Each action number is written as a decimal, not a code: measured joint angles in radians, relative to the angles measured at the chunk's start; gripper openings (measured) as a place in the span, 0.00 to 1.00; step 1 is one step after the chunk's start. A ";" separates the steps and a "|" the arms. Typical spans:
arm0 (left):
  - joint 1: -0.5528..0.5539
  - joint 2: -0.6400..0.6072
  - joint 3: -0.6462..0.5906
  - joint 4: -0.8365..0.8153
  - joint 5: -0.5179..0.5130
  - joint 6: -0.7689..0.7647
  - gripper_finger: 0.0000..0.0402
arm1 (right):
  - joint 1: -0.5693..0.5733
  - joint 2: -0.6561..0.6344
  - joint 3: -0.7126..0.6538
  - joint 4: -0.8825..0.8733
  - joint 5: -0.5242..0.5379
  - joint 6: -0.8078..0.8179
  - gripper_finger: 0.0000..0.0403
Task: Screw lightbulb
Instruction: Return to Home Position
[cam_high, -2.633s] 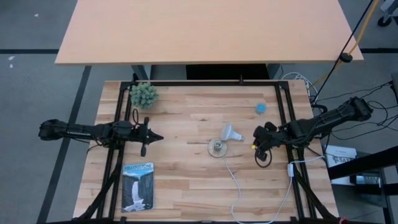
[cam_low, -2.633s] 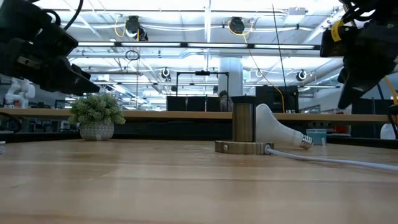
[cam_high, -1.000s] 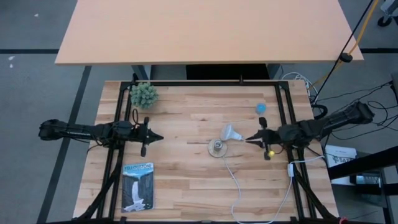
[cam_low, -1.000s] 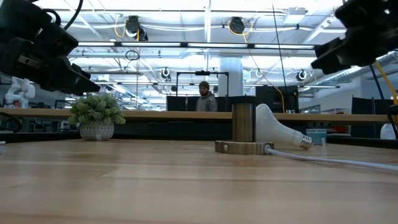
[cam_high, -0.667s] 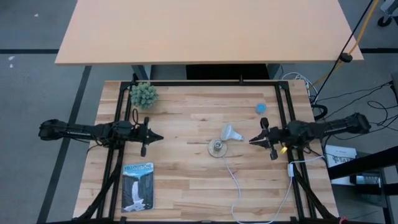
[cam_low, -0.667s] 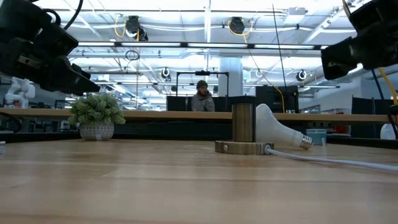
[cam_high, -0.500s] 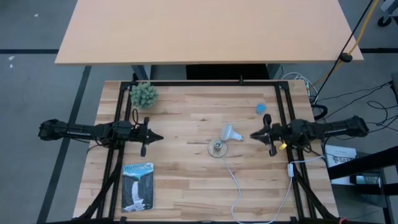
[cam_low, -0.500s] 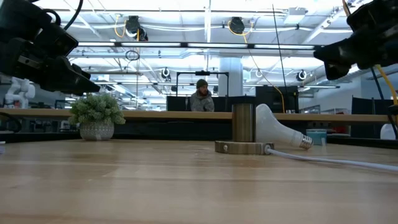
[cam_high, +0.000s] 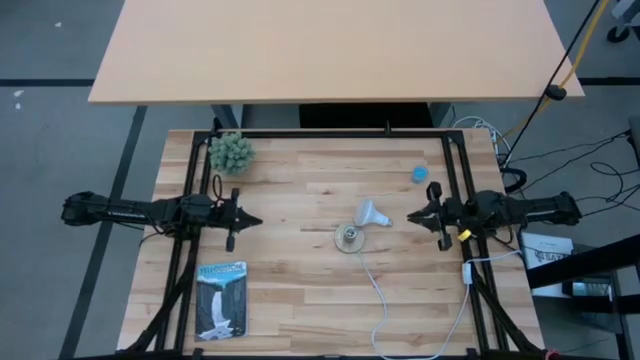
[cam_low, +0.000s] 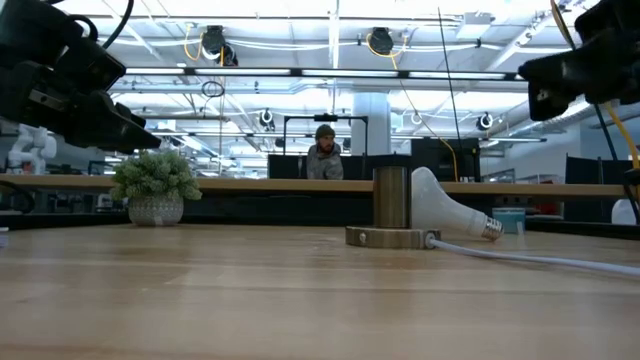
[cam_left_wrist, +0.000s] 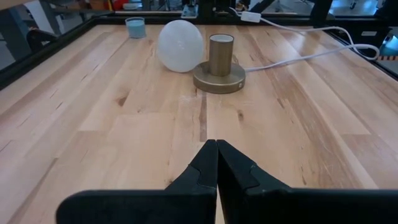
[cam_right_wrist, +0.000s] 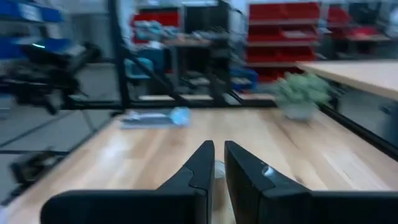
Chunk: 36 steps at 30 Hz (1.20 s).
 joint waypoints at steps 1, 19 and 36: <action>0.000 0.000 0.000 0.001 0.000 0.000 0.00 | 0.001 0.000 -0.008 0.025 -0.022 -0.005 0.08; 0.000 0.000 0.000 0.000 -0.001 -0.001 0.00 | 0.000 0.003 -0.034 0.044 -0.003 -0.068 0.08; 0.000 0.000 0.000 0.000 -0.002 -0.001 0.00 | 0.000 0.003 -0.034 0.043 -0.003 -0.068 0.08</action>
